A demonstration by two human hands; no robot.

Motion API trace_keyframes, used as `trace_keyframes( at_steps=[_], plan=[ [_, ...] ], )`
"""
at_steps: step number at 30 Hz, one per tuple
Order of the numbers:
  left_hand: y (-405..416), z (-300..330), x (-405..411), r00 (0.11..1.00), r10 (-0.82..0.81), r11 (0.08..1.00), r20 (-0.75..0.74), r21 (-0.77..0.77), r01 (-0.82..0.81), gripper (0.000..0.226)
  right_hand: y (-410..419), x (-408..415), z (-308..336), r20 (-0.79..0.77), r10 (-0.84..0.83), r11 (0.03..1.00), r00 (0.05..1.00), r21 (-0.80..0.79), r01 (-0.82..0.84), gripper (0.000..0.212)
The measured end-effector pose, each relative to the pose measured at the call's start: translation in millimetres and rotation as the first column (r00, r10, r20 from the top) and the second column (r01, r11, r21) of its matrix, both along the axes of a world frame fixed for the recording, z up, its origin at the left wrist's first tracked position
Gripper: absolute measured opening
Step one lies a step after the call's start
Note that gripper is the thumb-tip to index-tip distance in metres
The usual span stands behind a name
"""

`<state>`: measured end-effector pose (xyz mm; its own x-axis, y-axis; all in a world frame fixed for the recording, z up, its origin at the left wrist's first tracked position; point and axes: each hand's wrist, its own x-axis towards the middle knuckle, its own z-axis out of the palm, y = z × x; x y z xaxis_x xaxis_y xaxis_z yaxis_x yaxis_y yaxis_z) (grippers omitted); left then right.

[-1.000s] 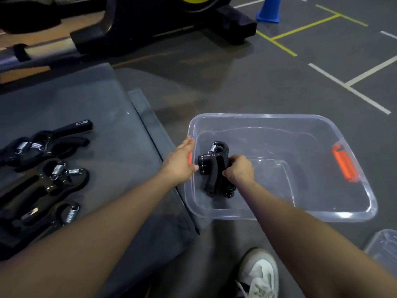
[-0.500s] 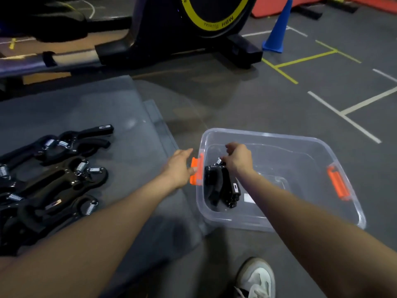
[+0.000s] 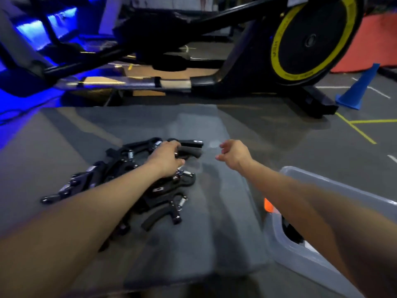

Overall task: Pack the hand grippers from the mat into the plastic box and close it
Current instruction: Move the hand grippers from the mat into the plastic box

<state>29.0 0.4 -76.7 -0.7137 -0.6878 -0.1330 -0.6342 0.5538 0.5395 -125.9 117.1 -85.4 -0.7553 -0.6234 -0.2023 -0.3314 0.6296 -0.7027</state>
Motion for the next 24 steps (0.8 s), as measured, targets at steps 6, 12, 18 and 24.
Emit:
trace_keyframes(
  at_steps=[6,12,18,24],
  plan=[
    [-53.0,-6.2,43.0,0.995,0.069,0.997,0.079,-0.025,-0.067,0.054,-64.1,35.8,-30.2,0.047,0.153,0.986,0.987,0.064,-0.156,0.045],
    [-85.0,-42.0,51.2,0.979,0.029,1.0,0.201,-0.009,-0.028,0.056,-97.0,54.2,-71.9,0.075,0.203,0.954,0.976,0.21,-0.215,0.038],
    [-91.9,-62.1,37.8,0.977,0.006,1.0,0.212,0.011,-0.009,0.054,-111.2,69.5,-89.7,0.009,0.231,0.928,0.973,0.3,-0.223,0.043],
    [-90.2,-67.4,32.2,0.97,-0.014,1.0,0.241,0.017,0.01,0.051,-110.2,72.4,-88.2,-0.159,0.227,0.931,0.961,0.325,-0.166,0.026]
  ],
)
